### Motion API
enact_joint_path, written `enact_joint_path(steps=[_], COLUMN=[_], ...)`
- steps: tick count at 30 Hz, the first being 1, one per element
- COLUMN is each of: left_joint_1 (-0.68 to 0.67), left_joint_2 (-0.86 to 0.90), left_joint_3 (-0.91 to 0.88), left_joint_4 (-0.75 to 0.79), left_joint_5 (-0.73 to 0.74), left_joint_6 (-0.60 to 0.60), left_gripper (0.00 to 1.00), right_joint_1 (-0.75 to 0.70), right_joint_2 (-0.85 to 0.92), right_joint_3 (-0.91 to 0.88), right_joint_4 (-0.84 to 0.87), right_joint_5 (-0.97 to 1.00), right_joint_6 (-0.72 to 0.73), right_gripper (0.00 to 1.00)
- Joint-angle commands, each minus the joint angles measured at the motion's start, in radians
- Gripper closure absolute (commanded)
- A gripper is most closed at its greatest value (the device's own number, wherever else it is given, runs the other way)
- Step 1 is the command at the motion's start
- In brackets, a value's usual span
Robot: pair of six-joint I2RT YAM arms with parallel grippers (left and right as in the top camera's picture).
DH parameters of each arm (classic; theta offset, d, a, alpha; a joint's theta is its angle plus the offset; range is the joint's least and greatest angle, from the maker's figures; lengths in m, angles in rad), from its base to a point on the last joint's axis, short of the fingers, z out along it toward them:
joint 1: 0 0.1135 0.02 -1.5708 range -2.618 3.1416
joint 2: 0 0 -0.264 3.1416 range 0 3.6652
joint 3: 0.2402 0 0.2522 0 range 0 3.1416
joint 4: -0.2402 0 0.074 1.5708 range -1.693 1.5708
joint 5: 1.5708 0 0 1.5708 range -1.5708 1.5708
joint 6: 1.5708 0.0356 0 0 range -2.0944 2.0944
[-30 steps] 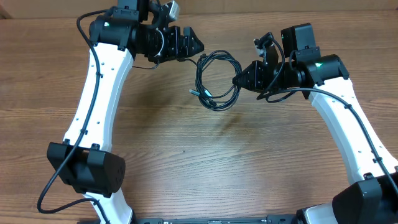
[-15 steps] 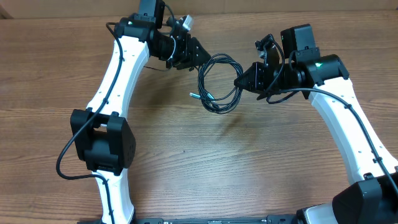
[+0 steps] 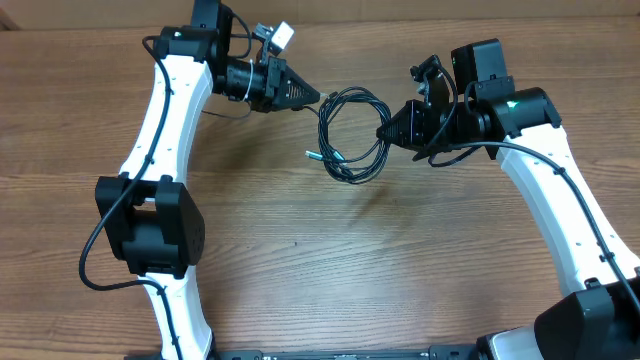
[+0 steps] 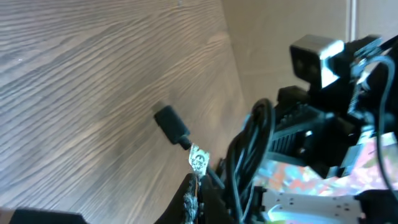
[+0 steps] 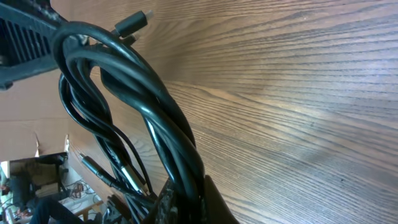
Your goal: Untangle cables
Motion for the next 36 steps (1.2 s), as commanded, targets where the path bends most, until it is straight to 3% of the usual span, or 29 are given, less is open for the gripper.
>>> enact_joint_path(steps=[1, 6, 8, 9, 13, 18, 22, 26, 29, 36], left_joint_1=[-0.008, -0.009, -0.012, -0.014, -0.072, -0.166, -0.230, -0.255, -0.257, -0.257], left_joint_2=[-0.057, -0.145, -0.194, -0.221, -0.333, -0.332, -0.289, -0.238, -0.184, -0.074], left_joint_3=[0.004, 0.004, 0.004, 0.004, 0.004, 0.004, -0.011, -0.021, -0.021, -0.021], left_joint_4=[-0.008, -0.006, -0.006, -0.008, -0.105, -0.204, -0.143, -0.064, -0.042, 0.101], left_joint_5=[-0.041, -0.204, -0.304, -0.352, -0.574, -0.745, -0.850, -0.867, -0.863, -0.587], left_joint_6=[0.107, 0.090, 0.045, 0.009, -0.135, -0.219, -0.311, -0.325, -0.324, -0.241], left_gripper=[0.96, 0.95, 0.85, 0.75, 0.62, 0.62, 0.64, 0.63, 0.55, 0.59], right_joint_1=[0.002, 0.002, 0.002, 0.002, 0.003, 0.003, 0.003, 0.003, 0.003, 0.003], right_joint_2=[-0.022, -0.021, -0.021, -0.021, -0.021, -0.021, -0.021, -0.021, -0.021, -0.021], right_joint_3=[0.010, 0.010, 0.010, 0.010, 0.010, 0.010, 0.010, 0.010, 0.010, 0.010], right_joint_4=[0.002, 0.002, 0.002, 0.009, 0.040, 0.025, 0.006, -0.005, -0.010, -0.030], right_joint_5=[-0.007, 0.011, 0.035, 0.034, 0.059, 0.117, 0.120, 0.119, 0.112, 0.093], right_joint_6=[0.000, 0.009, 0.030, 0.031, 0.084, 0.132, 0.131, 0.127, 0.127, 0.108], right_gripper=[0.96, 0.96, 0.96, 0.96, 0.96, 0.96, 0.96, 0.96, 0.96, 0.96])
